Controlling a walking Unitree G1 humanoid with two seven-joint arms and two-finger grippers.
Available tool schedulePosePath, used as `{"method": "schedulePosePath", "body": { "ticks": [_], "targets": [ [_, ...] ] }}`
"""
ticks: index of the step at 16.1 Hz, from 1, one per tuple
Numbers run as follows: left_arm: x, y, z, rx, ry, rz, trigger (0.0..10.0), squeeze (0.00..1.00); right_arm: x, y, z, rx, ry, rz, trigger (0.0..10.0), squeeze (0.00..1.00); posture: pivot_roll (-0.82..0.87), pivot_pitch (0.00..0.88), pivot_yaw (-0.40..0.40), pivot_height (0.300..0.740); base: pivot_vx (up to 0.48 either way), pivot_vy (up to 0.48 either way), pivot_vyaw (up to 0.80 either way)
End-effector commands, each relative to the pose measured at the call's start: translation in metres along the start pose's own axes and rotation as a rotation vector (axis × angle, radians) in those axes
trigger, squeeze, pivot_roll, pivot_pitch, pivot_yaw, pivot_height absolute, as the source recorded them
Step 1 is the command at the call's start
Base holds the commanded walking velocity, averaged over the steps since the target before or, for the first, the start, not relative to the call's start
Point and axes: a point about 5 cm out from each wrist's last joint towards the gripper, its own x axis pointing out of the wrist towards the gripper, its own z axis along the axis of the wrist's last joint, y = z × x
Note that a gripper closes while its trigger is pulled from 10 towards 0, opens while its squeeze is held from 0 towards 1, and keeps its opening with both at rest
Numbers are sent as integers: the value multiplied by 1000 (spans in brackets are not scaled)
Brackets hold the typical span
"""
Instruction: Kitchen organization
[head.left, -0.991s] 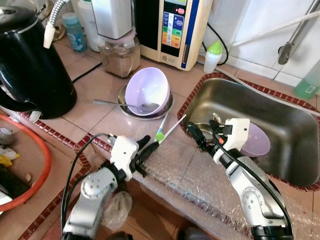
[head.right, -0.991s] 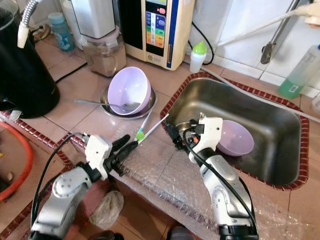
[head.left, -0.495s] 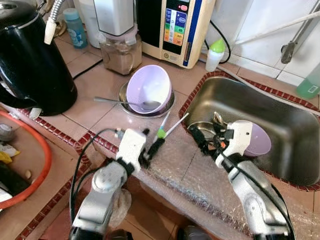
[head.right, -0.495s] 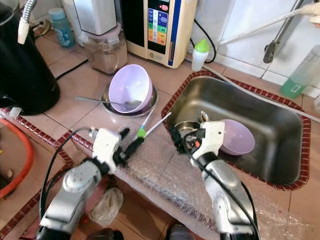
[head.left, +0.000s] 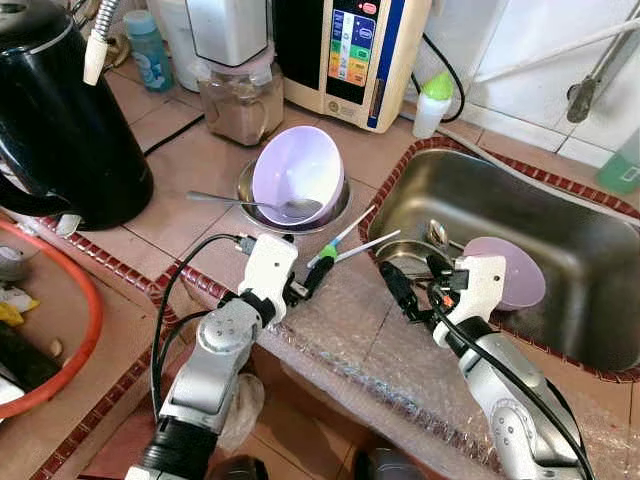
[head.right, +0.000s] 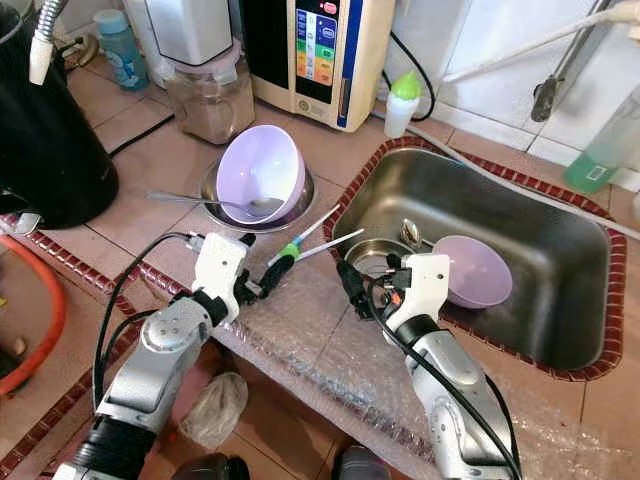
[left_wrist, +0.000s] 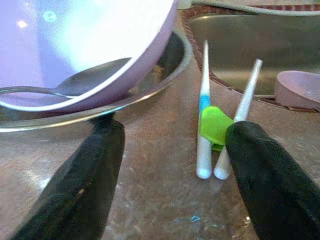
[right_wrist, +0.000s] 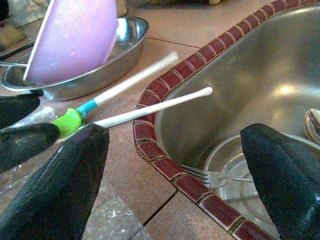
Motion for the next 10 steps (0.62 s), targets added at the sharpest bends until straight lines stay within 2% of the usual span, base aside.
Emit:
{"method": "schedulePosePath", "body": {
  "ticks": [1, 6, 9, 10],
  "targets": [
    [1, -5, -5, 4, 26, -35, 10000, 1000, -2, 0, 2, -10, -4, -7, 10000, 0, -154, 97, -7, 740, 0, 0, 0],
    [-18, -7, -22, 34, 87, -108, 10000, 1000, -3, -1, 1, -11, -1, -13, 10000, 0, -153, 90, -2, 740, 0, 0, 0],
    [-20, -5, -24, 55, 84, -106, 10000, 1000, -3, -1, -1, -8, 6, -9, 10000, 0, -149, 90, -5, 740, 0, 0, 0],
    [-17, -3, -22, 57, 75, -95, 10000, 0, -3, -1, -1, -8, 8, -7, 10000, 0, -149, 91, -6, 740, 0, 0, 0]
  ]
}}
